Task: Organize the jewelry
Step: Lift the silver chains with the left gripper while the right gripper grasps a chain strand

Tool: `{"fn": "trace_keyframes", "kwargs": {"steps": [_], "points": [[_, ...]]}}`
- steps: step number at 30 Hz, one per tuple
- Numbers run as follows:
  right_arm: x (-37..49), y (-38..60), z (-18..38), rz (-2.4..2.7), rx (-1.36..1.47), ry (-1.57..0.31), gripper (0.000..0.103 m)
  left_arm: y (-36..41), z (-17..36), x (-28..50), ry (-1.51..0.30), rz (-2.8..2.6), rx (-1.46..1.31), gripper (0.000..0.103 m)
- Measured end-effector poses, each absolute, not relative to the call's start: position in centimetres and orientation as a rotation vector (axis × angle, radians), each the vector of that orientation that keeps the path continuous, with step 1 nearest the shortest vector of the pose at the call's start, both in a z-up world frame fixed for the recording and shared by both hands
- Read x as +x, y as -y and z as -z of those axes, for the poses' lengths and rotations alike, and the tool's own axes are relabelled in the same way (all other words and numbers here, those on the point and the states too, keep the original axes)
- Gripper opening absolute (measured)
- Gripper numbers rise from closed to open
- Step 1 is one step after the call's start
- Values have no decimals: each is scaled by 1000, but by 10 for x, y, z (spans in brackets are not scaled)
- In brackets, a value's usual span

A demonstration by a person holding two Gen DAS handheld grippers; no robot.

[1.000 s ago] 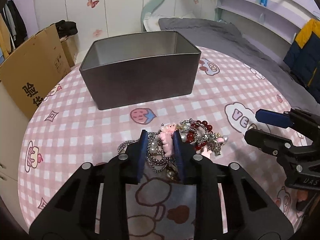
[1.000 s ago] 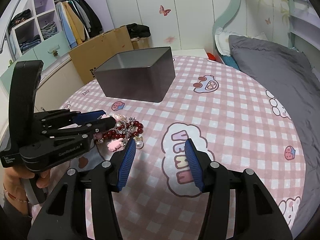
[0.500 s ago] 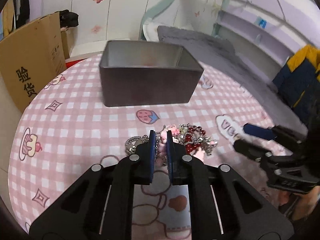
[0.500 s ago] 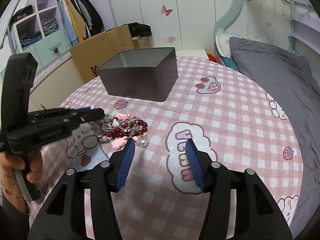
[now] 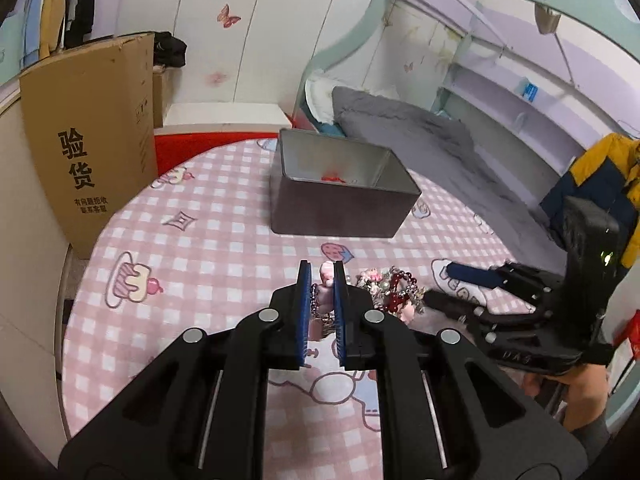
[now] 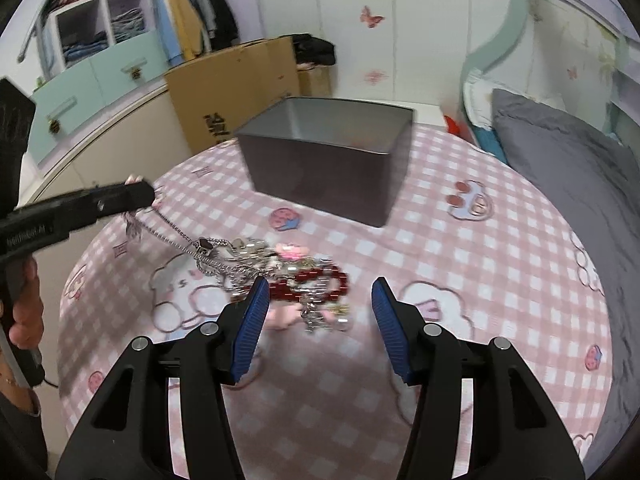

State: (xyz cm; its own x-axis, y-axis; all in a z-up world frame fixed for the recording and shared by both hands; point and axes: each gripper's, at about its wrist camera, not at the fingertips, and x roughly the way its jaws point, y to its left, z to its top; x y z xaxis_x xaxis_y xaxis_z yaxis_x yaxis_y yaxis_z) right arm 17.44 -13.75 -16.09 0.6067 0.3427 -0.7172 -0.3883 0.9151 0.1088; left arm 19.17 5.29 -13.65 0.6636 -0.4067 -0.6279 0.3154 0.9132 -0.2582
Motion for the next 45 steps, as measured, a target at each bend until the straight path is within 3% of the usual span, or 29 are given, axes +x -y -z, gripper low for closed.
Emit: {"fn": "trace_keyframes", "kwargs": {"steps": [14, 15, 16, 17, 20, 34, 45], "points": [[178, 43, 173, -640, -268, -825, 50, -63, 114, 179, -684, 476, -181, 11], [181, 38, 177, -647, -273, -835, 44, -64, 112, 178, -678, 480, -180, 11], [183, 36, 179, -646, -272, -844, 22, -64, 109, 176, -671, 480, -177, 11], [185, 36, 180, -640, -262, -850, 8, -64, 107, 175, -665, 481, -176, 11], [188, 52, 169, -634, -164, -821, 4, -66, 101, 172, -650, 479, -172, 11], [183, 104, 55, -603, -42, -621, 4, -50, 60, 192, -585, 534, -138, 11], [196, 117, 13, -571, -81, -529, 4, -24, 33, 217, -562, 575, -84, 11]]}}
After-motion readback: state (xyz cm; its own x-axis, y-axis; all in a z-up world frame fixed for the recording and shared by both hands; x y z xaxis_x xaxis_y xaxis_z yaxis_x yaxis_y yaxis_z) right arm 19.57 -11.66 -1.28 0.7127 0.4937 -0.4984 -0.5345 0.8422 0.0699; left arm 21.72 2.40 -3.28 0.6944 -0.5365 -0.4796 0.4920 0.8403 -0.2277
